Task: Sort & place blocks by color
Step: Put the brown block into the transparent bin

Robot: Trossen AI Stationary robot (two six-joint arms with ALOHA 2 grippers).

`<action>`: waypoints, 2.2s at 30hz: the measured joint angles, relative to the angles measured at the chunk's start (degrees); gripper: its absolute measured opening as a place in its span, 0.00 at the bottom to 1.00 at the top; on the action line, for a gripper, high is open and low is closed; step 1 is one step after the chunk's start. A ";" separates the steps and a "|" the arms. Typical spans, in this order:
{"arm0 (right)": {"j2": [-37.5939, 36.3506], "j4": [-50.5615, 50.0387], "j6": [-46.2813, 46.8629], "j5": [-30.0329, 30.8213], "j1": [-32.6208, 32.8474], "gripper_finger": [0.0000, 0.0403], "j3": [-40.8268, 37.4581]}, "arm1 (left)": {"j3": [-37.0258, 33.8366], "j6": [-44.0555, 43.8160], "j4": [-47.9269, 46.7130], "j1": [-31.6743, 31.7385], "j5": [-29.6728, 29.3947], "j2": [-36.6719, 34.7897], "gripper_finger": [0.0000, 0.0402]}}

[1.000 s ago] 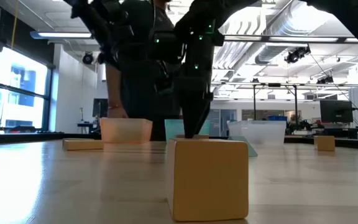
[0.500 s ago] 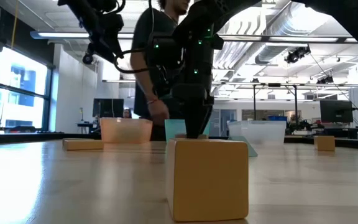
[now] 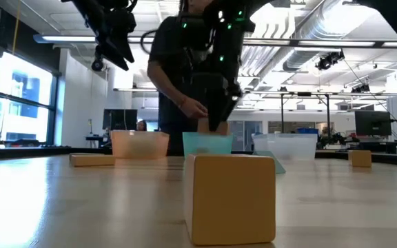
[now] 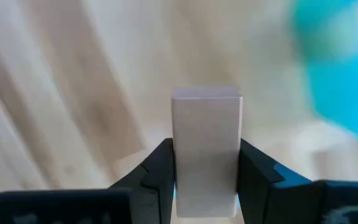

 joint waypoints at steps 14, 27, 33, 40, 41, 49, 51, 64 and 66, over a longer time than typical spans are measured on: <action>-9.06 -8.74 0.51 14.11 -7.47 0.26 0.00 | 0.00 -0.93 -0.88 -5.94 -0.02 0.00 0.63; -21.14 -0.63 1.98 10.63 -21.50 0.26 -19.53 | 0.00 -1.64 -1.82 -11.71 -0.02 0.02 0.63; -24.39 6.06 3.38 6.40 -28.89 0.26 -25.31 | 0.00 -1.56 -1.66 -14.30 -0.02 0.02 0.63; -24.34 12.13 3.59 -2.29 -34.84 0.26 -30.94 | 0.00 -6.49 -1.64 -15.72 -0.29 0.02 0.63; -24.33 12.20 3.54 -2.63 -35.34 0.26 -31.38 | 0.00 -7.40 -1.64 -15.92 -0.35 0.02 0.63; -23.06 13.53 3.02 -5.17 -36.44 0.26 -32.27 | 0.00 -9.03 -1.62 -18.40 -0.50 0.04 0.63; -21.72 13.51 3.02 -5.34 -36.42 0.26 -32.28 | 0.00 -9.05 -1.62 -19.38 -0.37 0.04 0.63; -19.09 13.14 -0.47 -5.04 -37.22 0.30 -32.28 | 0.00 -11.57 -2.31 -31.65 -0.03 0.07 0.63; -19.09 13.17 -1.17 -4.51 -37.25 0.38 -32.23 | 0.00 -13.54 -2.48 -33.84 -0.02 0.07 0.63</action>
